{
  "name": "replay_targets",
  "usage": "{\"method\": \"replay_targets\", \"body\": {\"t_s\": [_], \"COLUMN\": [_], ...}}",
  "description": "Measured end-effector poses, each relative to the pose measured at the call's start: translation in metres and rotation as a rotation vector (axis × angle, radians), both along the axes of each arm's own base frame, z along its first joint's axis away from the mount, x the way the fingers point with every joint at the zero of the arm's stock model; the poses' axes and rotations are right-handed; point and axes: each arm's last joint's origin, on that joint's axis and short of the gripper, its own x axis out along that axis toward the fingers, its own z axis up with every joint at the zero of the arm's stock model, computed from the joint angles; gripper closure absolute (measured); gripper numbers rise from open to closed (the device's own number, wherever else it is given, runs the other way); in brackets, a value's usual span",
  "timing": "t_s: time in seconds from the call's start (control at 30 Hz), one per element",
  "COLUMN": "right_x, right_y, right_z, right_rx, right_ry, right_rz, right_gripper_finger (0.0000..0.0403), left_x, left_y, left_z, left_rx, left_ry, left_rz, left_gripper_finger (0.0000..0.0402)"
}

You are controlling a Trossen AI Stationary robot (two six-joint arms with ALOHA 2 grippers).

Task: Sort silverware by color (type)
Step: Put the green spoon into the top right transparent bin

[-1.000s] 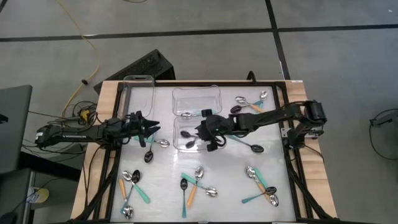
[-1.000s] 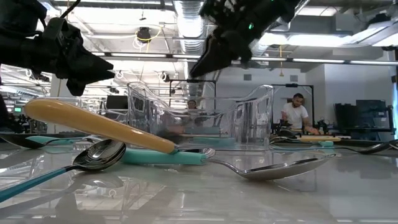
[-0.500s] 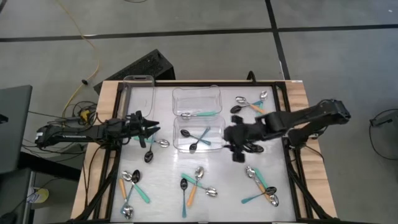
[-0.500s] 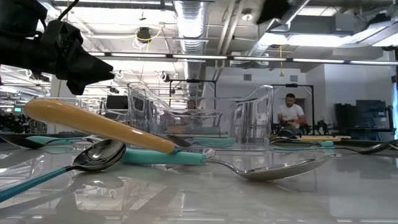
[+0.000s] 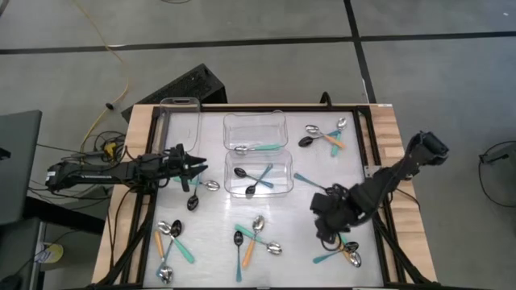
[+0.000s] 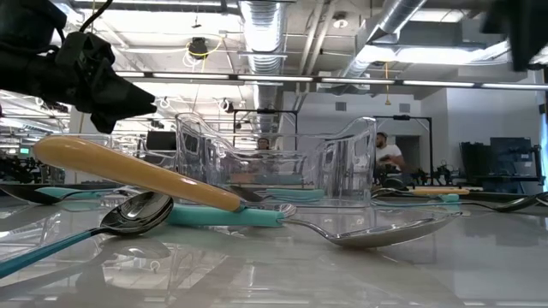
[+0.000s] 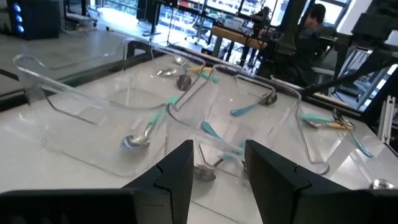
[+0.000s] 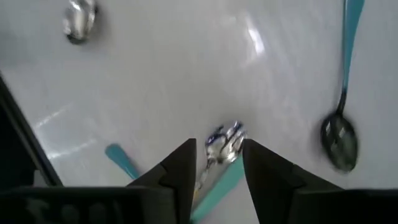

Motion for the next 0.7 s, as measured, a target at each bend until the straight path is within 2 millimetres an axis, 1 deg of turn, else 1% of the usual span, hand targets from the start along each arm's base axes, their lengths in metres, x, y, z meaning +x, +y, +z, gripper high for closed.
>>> {"method": "replay_targets", "body": {"t_s": [0.07, 0.13, 0.2, 0.27, 0.37, 0.47, 0.6, 0.7], "right_x": [-0.004, -0.009, -0.016, -0.023, -0.034, -0.041, -0.049, -0.054], "right_y": [0.002, -0.002, -0.012, -0.028, -0.061, -0.102, -0.156, -0.192], "right_z": [-0.01, -0.019, -0.024, -0.024, -0.02, -0.018, -0.02, -0.02], "right_rx": [-0.007, -0.025, -0.028, -0.027, -0.064, -0.099, -0.094, -0.098], "right_ry": [0.023, 0.05, 0.058, 0.038, -0.032, -0.106, -0.141, -0.129], "right_rz": [-0.049, -0.082, -0.12, -0.16, -0.274, -0.471, -0.788, -0.901], "right_gripper_finger": [0.0253, 0.0254, 0.0255, 0.0255, 0.0255, 0.0255, 0.0255, 0.0255], "left_x": [0.0, 0.0, -0.001, 0.0, 0.0, 0.0, 0.0, 0.0], "left_y": [0.0, 0.0, 0.0, 0.0, 0.0, 0.0, 0.0, -0.001], "left_z": [-0.001, -0.003, -0.004, -0.003, -0.002, -0.001, 0.001, 0.001], "left_rx": [-0.015, -0.029, -0.041, -0.053, -0.054, -0.054, -0.063, -0.066], "left_ry": [0.011, 0.023, 0.026, 0.017, 0.006, -0.008, -0.026, -0.029], "left_rz": [0.002, 0.004, 0.007, 0.009, 0.003, 0.0, -0.008, -0.023], "left_gripper_finger": [0.0271, 0.0271, 0.0271, 0.0271, 0.0271, 0.0271, 0.0271, 0.0271]}}
